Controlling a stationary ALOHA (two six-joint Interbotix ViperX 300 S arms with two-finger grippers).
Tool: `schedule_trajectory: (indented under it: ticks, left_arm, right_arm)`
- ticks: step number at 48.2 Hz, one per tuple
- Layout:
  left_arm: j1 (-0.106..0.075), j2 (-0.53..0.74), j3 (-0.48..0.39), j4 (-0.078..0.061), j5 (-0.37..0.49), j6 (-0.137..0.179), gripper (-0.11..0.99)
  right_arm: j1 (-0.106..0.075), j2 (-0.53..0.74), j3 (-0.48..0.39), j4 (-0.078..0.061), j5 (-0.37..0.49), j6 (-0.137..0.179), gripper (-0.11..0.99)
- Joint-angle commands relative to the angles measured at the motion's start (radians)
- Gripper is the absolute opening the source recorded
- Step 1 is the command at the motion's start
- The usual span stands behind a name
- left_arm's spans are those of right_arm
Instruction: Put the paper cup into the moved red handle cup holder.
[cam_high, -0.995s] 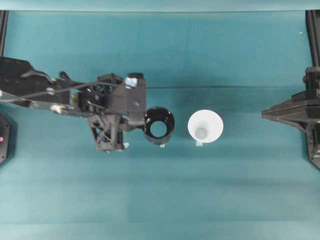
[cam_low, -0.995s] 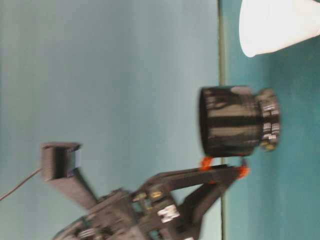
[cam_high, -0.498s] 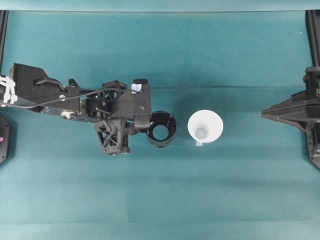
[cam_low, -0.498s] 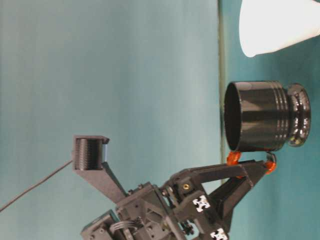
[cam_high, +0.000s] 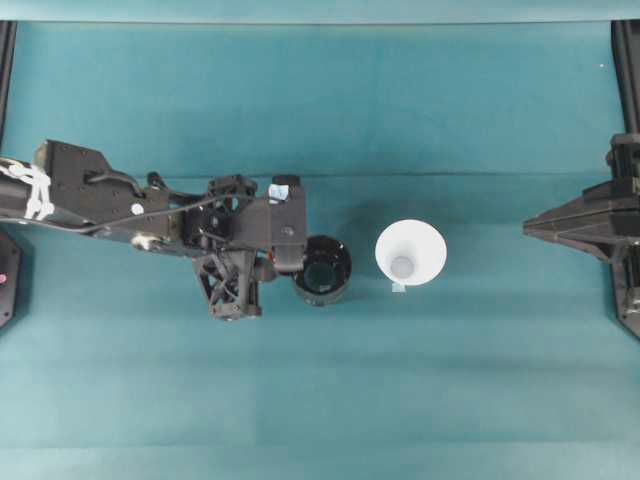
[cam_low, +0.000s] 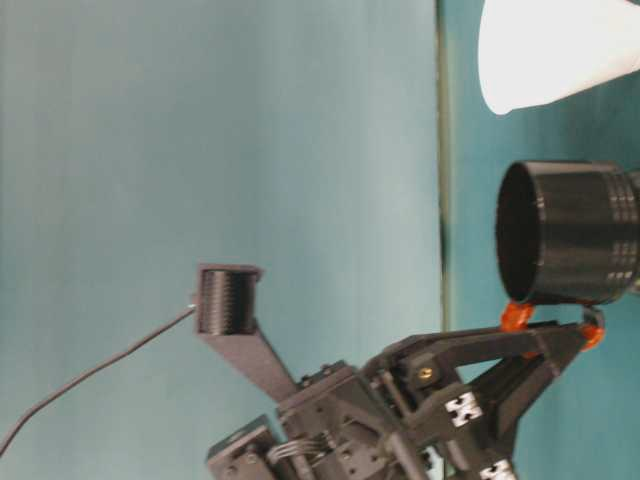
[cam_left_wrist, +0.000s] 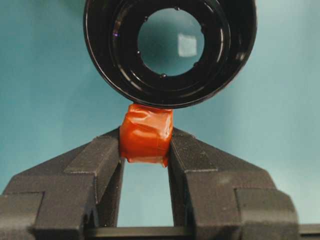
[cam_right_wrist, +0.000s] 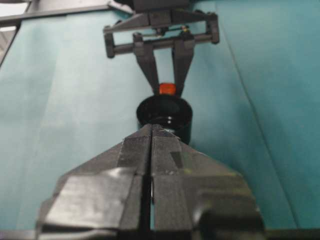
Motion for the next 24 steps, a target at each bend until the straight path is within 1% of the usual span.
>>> schedule_trajectory:
  ticks: [1, 3, 4, 8, 19, 20, 21, 23, 24]
  left_arm:
    - [-0.003, 0.002, -0.008, 0.002, -0.02, 0.0, 0.28]
    - [-0.003, 0.003, -0.008, 0.0, -0.023, 0.0, 0.28]
    - [-0.003, 0.003, -0.008, 0.002, -0.021, 0.0, 0.28]
    - [-0.003, 0.003, -0.006, 0.0, -0.021, 0.002, 0.28]
    - [-0.003, 0.005, -0.005, 0.002, -0.014, 0.002, 0.28]
    - [-0.003, 0.003, -0.006, 0.002, -0.014, 0.002, 0.28]
    - [-0.005, 0.005, -0.005, 0.0, -0.014, 0.002, 0.28]
    - [-0.003, 0.005, -0.005, 0.002, -0.014, 0.002, 0.28]
    - [-0.003, 0.006, -0.005, 0.0, -0.014, 0.002, 0.28]
  right_arm:
    - [-0.002, 0.008, -0.008, 0.002, -0.005, 0.006, -0.1]
    - [-0.002, 0.008, -0.008, 0.002, -0.005, 0.006, -0.1]
    - [-0.002, 0.008, -0.008, 0.002, -0.005, 0.006, -0.1]
    - [-0.002, 0.008, -0.008, 0.002, -0.005, 0.006, -0.1]
    - [-0.002, 0.008, -0.008, 0.002, -0.005, 0.006, -0.1]
    - [-0.002, 0.008, -0.008, 0.003, -0.003, 0.006, -0.1]
    - [-0.002, 0.006, -0.008, 0.002, -0.005, 0.006, -0.1]
    - [-0.002, 0.008, -0.008, 0.002, -0.005, 0.006, -0.1]
    - [-0.002, 0.008, -0.008, 0.003, -0.005, 0.006, -0.1]
